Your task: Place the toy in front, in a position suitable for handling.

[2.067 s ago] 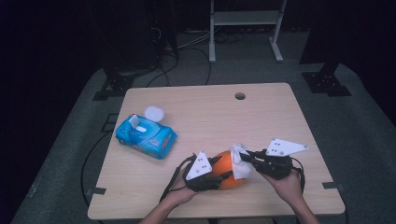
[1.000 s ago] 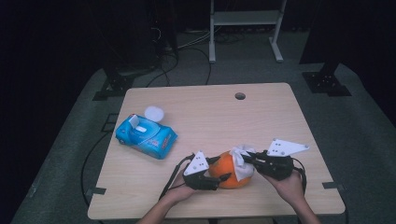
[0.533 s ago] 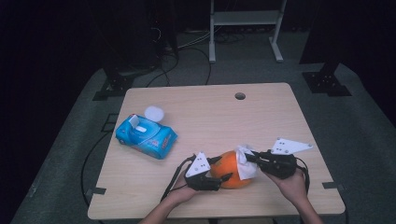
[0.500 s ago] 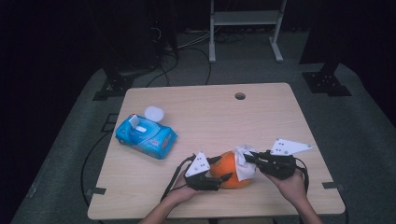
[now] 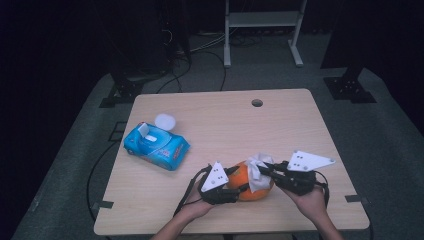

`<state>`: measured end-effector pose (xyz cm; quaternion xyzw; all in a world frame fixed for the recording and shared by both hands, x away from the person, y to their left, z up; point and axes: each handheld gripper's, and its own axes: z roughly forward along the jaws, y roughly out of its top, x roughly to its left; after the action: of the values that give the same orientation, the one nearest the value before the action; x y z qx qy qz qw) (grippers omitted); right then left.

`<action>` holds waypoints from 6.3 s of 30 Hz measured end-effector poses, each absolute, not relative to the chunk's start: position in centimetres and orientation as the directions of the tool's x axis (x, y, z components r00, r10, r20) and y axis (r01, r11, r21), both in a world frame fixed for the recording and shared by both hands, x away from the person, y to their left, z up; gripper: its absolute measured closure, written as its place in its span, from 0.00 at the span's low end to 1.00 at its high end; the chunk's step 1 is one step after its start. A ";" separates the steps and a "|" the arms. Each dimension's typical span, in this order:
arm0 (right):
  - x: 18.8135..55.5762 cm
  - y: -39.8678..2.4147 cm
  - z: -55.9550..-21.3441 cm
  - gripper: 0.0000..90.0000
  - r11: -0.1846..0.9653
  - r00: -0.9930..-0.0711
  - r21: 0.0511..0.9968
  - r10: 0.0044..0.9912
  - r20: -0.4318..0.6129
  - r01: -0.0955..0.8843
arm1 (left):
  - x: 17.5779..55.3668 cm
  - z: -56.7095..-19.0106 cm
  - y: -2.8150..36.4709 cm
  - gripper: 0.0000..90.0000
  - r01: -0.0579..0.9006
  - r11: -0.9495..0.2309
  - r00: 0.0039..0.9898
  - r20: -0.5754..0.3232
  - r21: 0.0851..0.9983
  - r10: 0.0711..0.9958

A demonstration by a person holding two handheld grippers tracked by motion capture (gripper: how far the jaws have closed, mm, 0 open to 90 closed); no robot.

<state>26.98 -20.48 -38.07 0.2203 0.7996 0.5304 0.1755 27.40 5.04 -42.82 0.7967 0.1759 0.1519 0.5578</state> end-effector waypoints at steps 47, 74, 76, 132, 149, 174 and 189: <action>28.9 -21.8 -40.7 0.92 0.361 -0.803 0.873 0.593 0.056 0.328 | 28.3 -44.1 6.9 0.41 0.165 -0.313 0.908 -0.020 0.935 0.418; 29.0 -23.0 -41.5 0.92 0.362 -0.795 0.855 0.600 0.092 0.372 | 29.2 -45.7 6.8 0.14 0.211 -0.329 0.927 -0.082 0.921 0.367; 29.1 -23.0 -41.5 0.92 0.359 -0.795 0.856 0.599 0.095 0.373 | 29.3 -46.0 6.6 0.14 0.222 -0.324 0.929 -0.098 0.920 0.357; 28.4 -21.4 -40.0 0.93 0.359 -0.829 0.888 0.558 0.042 0.287 | 28.8 -43.5 6.7 0.28 0.183 -0.257 0.909 -0.064 0.949 0.412; 27.6 -21.7 -39.4 0.93 0.305 -0.837 0.919 0.545 0.047 0.250 | 27.8 -42.4 6.5 0.40 0.079 -0.368 0.907 0.086 0.926 0.411; 28.9 -22.3 -40.3 0.92 0.337 -0.829 0.895 0.555 0.062 0.293 | 27.7 -42.3 6.5 0.25 0.125 -0.358 0.918 0.030 0.925 0.396; 26.6 -19.1 -38.3 0.93 0.432 -0.884 0.884 0.465 -0.049 0.178 | 26.1 -42.9 4.7 0.42 0.023 -0.413 0.945 0.115 0.910 0.305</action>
<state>26.61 -19.14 -38.33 0.1927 0.8339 0.4967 0.1442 26.11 4.73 -42.93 0.8301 0.0988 0.1326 0.5326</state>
